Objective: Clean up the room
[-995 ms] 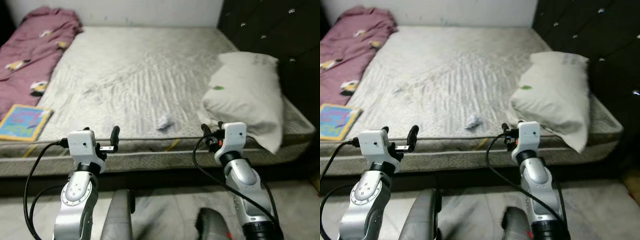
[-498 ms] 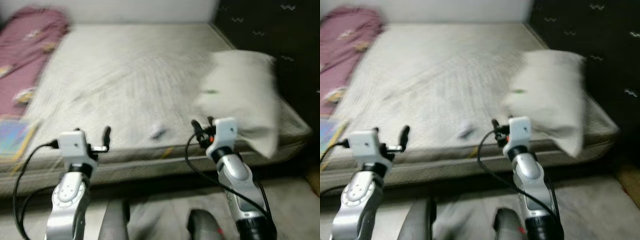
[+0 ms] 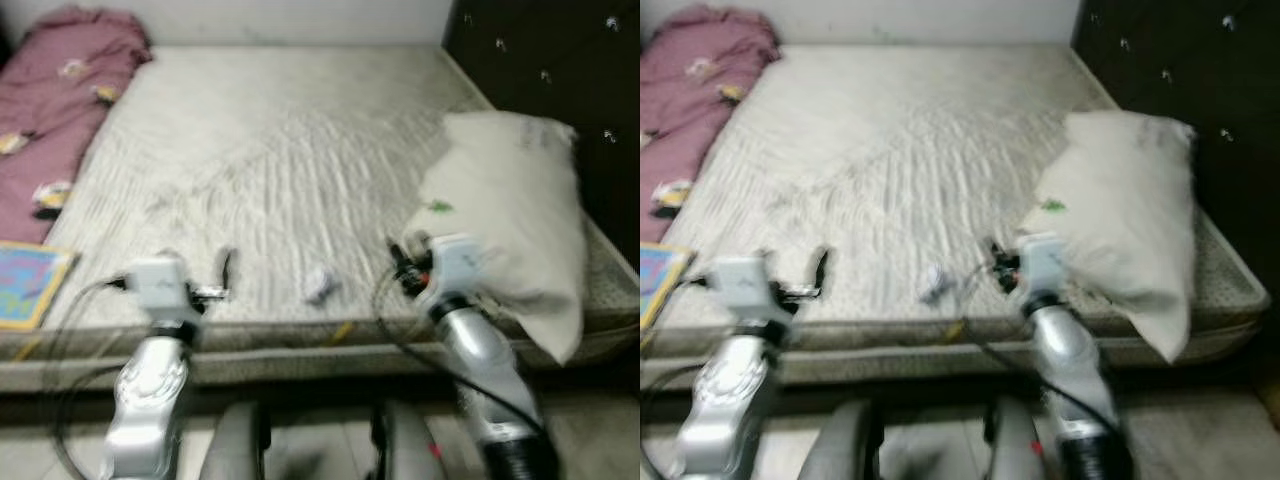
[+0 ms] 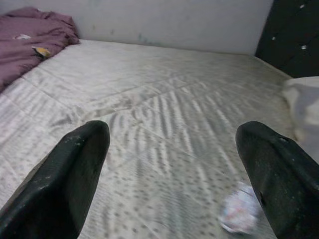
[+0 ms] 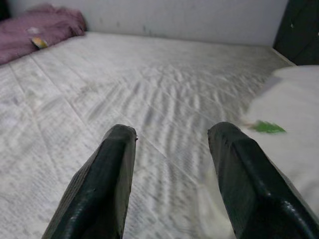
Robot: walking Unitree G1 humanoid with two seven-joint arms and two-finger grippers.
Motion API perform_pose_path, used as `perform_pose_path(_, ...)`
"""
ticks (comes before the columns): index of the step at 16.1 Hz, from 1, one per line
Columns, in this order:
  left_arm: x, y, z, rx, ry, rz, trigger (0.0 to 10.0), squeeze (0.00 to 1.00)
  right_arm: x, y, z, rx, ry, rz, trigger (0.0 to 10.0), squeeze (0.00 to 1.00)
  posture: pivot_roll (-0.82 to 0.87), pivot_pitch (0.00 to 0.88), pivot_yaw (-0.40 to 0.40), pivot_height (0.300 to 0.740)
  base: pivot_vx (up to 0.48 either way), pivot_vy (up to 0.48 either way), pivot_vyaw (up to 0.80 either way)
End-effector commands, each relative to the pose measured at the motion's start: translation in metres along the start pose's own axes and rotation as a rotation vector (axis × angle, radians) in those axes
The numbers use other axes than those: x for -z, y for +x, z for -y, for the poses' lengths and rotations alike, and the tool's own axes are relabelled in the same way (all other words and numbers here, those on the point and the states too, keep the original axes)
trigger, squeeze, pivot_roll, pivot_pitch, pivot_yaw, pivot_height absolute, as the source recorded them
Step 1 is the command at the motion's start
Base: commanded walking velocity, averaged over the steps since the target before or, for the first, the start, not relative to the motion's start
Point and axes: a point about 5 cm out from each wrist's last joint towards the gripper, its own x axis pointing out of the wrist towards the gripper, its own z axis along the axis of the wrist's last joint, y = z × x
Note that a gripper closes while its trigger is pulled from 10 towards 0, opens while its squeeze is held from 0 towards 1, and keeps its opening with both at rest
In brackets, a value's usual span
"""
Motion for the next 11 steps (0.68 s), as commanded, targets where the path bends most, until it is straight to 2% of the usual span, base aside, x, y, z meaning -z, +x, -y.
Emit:
perform_pose_path(1, 0.0001, -0.0024, -0.0109, -0.04, 0.029, -0.007, 10.0, 0.0, -0.0061, 0.0039, -0.0082, -0.03, 0.01, 0.029, 10.0, 0.0, 0.01, 0.0, -0.012, 0.595, 0.0, 0.0, 0.76)
perform_pose_path(6, 0.0, -0.0019, -0.0104, -0.033, 0.03, -0.003, 10.0, 0.0, -0.0051, 0.0043, -0.0089, -0.042, 0.016, 0.023, 10.0, 0.0, 0.01, 0.0, -0.013, 0.595, 0.0, 0.0, 0.75)
perform_pose_path(7, -0.0008, -0.0022, -0.0095, -0.021, 0.029, 0.004, 10.0, 0.0, -0.0047, 0.0044, -0.0091, -0.045, 0.017, 0.022, 10.0, 0.0, 0.01, 0.0, -0.014, 0.595, 0.296, 0.0, 0.73)
perform_pose_path(11, -0.0002, -0.0026, -0.0094, -0.024, 0.026, -0.002, 10.0, 0.0, -0.003, 0.0047, -0.0093, -0.046, 0.029, 0.01, 10.0, 0.0, 0.01, 0.0, -0.013, 0.595, 0.293, 0.0, 0.1)
